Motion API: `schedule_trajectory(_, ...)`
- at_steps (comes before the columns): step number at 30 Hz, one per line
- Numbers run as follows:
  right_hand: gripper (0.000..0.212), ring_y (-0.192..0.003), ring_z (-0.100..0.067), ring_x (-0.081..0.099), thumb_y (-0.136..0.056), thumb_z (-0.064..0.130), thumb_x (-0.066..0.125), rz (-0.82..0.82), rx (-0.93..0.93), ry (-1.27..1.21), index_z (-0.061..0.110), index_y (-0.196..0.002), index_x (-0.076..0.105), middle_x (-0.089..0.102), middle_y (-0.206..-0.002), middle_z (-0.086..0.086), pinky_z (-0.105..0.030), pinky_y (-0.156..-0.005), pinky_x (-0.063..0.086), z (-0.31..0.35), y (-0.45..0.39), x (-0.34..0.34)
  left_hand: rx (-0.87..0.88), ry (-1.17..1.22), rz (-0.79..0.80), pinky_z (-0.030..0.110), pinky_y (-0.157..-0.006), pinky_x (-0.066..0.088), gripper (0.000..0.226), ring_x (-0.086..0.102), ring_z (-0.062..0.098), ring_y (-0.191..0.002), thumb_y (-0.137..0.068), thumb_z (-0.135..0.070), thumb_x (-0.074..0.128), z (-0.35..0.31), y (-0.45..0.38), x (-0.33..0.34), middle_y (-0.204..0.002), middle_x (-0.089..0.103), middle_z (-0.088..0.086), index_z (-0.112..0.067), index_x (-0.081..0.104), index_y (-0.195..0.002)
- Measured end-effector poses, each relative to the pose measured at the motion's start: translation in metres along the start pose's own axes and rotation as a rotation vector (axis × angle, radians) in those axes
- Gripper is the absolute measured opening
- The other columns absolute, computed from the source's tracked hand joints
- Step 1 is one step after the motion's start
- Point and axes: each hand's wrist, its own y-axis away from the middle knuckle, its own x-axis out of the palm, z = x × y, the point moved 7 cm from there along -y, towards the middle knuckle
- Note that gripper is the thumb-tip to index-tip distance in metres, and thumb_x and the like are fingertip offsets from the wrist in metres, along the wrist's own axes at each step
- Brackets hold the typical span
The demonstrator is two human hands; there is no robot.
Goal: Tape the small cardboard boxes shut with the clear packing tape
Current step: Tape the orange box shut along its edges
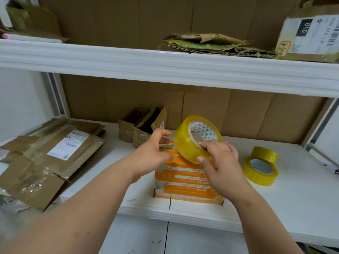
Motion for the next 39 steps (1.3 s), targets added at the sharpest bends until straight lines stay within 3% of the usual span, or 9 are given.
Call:
schedule_trajectory(7, 0.029, -0.121, -0.006, 0.043, -0.096, 0.028, 0.053, 0.056, 0.006, 0.049, 0.032, -0.124, 0.058, 0.049, -0.112, 0.022, -0.031, -0.117, 0.003, -0.001, -0.003, 0.015, 0.058, -0.111, -0.074, 0.034, -0.084, 0.054, 0.006, 0.061, 0.013, -0.101, -0.096, -0.033, 0.061, -0.001, 0.005, -0.003, -0.107, 0.065, -0.007, -0.033, 0.055, -0.097)
schedule_trajectory(16, 0.031, -0.13, -0.007, 0.038, -0.1, 0.031, 0.049, 0.115, 0.01, 0.136, 0.035, -0.132, 0.051, 0.054, -0.129, 0.017, -0.038, -0.119, -0.001, 0.002, -0.01, 0.018, 0.102, -0.162, -0.242, 0.028, -0.077, 0.05, 0.017, 0.058, 0.014, -0.096, -0.09, -0.022, 0.069, -0.006, 0.008, -0.009, -0.107, 0.058, -0.006, -0.022, 0.056, -0.079)
schedule_trajectory(20, 0.031, -0.133, -0.005, 0.036, -0.101, 0.036, 0.046, 0.15, -0.016, 0.215, 0.038, -0.131, 0.048, 0.052, -0.132, 0.018, -0.043, -0.12, -0.005, 0.003, -0.014, 0.021, 0.077, -0.069, -0.254, 0.033, -0.076, 0.055, 0.018, 0.063, 0.023, -0.088, -0.089, -0.015, 0.07, -0.002, 0.007, -0.009, -0.091, 0.067, 0.005, -0.022, 0.054, -0.088)
schedule_trajectory(23, 0.033, -0.136, -0.006, 0.034, -0.101, 0.041, 0.044, 0.174, -0.026, 0.266, 0.039, -0.133, 0.046, 0.051, -0.135, 0.018, -0.046, -0.12, -0.006, 0.004, -0.017, 0.021, 0.056, -0.058, -0.24, 0.03, -0.074, 0.052, 0.017, 0.061, 0.015, -0.078, -0.089, -0.015, 0.071, 0.001, 0.006, -0.006, -0.083, 0.066, 0.009, -0.025, 0.058, -0.095)
schedule_trajectory(26, 0.035, -0.137, -0.006, 0.034, -0.1, 0.047, 0.044, 0.199, -0.044, 0.282, 0.04, -0.134, 0.047, 0.051, -0.136, 0.018, -0.047, -0.12, -0.008, 0.004, -0.02, 0.022, 0.022, -0.138, -0.286, 0.021, -0.064, 0.044, 0.012, 0.06, 0.01, -0.077, -0.09, -0.017, 0.069, 0.005, 0.006, -0.009, -0.077, 0.067, -0.003, -0.024, 0.067, -0.081)
schedule_trajectory(30, 0.037, -0.138, -0.007, 0.033, -0.093, 0.045, 0.054, 0.276, -0.043, 0.269, 0.037, -0.129, 0.052, 0.05, -0.135, 0.016, -0.048, -0.12, -0.008, -0.005, -0.029, 0.018, -0.002, -0.097, -0.294, 0.023, -0.067, 0.045, 0.012, 0.062, 0.011, -0.084, -0.092, -0.02, 0.068, 0.007, 0.005, -0.013, -0.085, 0.069, -0.006, -0.023, 0.068, -0.08)
schedule_trajectory(33, 0.041, -0.139, -0.01, 0.031, -0.091, 0.04, 0.059, 0.335, -0.023, 0.229, 0.034, -0.131, 0.05, 0.044, -0.143, 0.014, -0.043, -0.12, 0.001, -0.016, -0.039, 0.012, -0.033, -0.118, -0.314, 0.026, -0.068, 0.048, 0.01, 0.062, 0.013, -0.086, -0.096, -0.023, 0.062, 0.009, 0.002, -0.019, -0.088, 0.068, -0.004, -0.02, 0.063, -0.086)
schedule_trajectory(35, 0.037, -0.137, -0.012, 0.033, -0.093, 0.044, 0.057, 0.359, -0.021, 0.177, 0.035, -0.128, 0.05, 0.044, -0.143, 0.014, -0.04, -0.117, 0.01, -0.019, -0.045, 0.011, -0.067, -0.088, -0.327, 0.036, -0.08, 0.055, 0.012, 0.065, 0.018, -0.092, -0.097, -0.022, 0.059, 0.012, -0.001, -0.023, -0.092, 0.069, 0.001, -0.017, 0.061, -0.088)
schedule_trajectory(39, 0.023, -0.111, -0.011, 0.048, -0.091, 0.05, 0.06, 0.428, -0.004, 0.021, 0.036, -0.107, 0.052, 0.054, -0.114, 0.014, -0.034, -0.097, 0.037, -0.026, -0.051, 0.011, -0.105, 0.04, -0.288, 0.036, -0.091, 0.055, 0.013, 0.069, 0.018, -0.098, -0.101, -0.018, 0.052, 0.016, -0.004, -0.023, -0.098, 0.073, 0.004, -0.013, 0.058, -0.091)
